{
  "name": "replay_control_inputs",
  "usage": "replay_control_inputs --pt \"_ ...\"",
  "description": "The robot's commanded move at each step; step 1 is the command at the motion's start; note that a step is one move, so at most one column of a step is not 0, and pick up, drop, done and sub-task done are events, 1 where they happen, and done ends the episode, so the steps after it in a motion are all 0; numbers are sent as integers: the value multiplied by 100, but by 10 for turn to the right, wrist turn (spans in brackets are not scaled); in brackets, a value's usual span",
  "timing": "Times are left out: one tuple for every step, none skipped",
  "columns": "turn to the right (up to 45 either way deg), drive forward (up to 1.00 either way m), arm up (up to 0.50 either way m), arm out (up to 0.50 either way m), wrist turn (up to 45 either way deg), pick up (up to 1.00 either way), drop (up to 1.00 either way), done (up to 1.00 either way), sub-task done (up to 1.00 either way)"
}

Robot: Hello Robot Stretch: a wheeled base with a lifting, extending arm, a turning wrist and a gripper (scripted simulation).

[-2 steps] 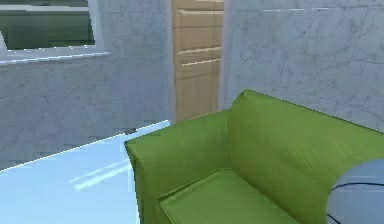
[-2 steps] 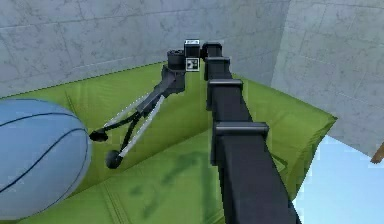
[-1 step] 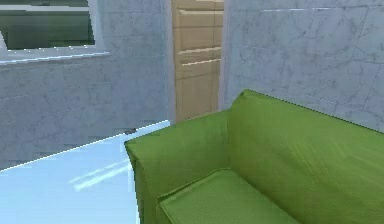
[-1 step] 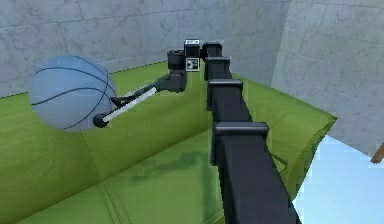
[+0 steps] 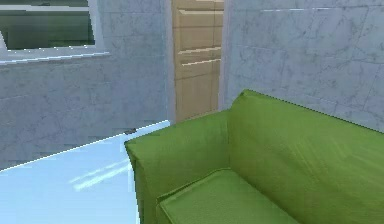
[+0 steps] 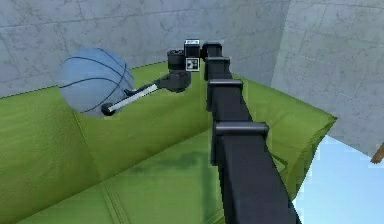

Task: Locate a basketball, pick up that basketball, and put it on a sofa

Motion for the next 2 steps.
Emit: replay_control_inputs --pt "0 0 -26 0 0 0 0 0 0" --pt "0 0 -32 0 0 0 0 0 0"
